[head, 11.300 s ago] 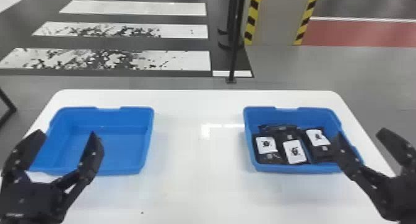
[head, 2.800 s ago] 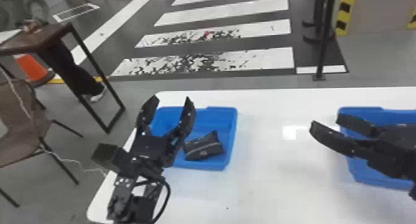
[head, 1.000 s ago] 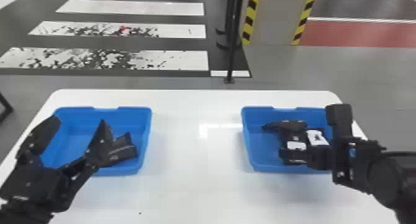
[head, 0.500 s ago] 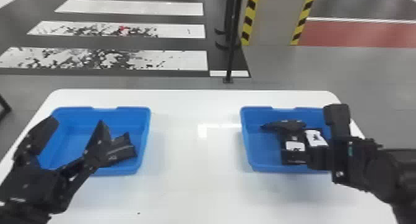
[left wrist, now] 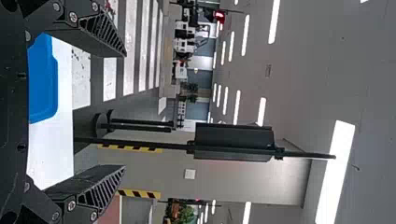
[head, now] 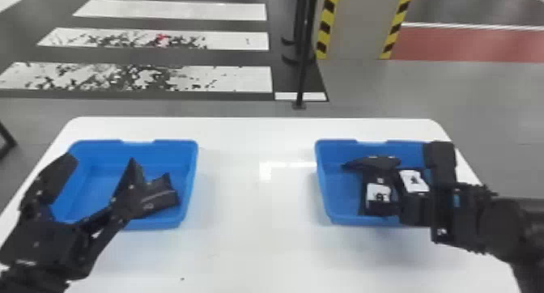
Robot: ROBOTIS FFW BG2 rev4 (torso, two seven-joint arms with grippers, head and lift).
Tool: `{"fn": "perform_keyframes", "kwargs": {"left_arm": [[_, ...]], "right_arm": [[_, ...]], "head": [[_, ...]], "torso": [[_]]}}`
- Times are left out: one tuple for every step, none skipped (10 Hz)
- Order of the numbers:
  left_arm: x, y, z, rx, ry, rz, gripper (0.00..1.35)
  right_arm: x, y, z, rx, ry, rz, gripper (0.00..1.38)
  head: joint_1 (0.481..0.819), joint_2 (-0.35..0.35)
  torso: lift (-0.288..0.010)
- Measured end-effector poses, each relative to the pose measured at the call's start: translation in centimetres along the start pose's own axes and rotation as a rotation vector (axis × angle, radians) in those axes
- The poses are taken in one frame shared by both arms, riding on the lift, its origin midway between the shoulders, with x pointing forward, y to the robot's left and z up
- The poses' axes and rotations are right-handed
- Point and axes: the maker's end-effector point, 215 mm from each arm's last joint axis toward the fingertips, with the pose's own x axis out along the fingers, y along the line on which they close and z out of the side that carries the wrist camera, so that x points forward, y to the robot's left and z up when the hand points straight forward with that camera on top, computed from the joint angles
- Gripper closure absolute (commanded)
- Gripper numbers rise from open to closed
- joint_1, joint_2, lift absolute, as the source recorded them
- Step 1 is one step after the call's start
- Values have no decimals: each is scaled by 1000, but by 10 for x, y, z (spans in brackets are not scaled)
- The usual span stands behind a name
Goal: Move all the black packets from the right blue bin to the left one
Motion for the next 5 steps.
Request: {"fn": "perform_keyframes", "kwargs": {"left_arm": [[0,0,-1,0,-1,1,194],[0,1,-1,-1,-4,3,193],[-1,2,-1,-1,-9,4,193],[-1,2,0,0,-14,5,193],[-1,2,2,1,-20,6,193]], "right_arm": [[2,0,-1,16,4,11,1073],[3,0,1,24,-7,19,1075],[2,3,7,33,-37,35,1076],[-1,9,19,42,-100,60,1079],[-8,17,36,49,-182,100,1079]], "head": [[695,-43],[695,-41],[695,-39],[695,-33],[695,-24]], "torso": [[-140],[-140],[-140],[-140],[-140]]}}
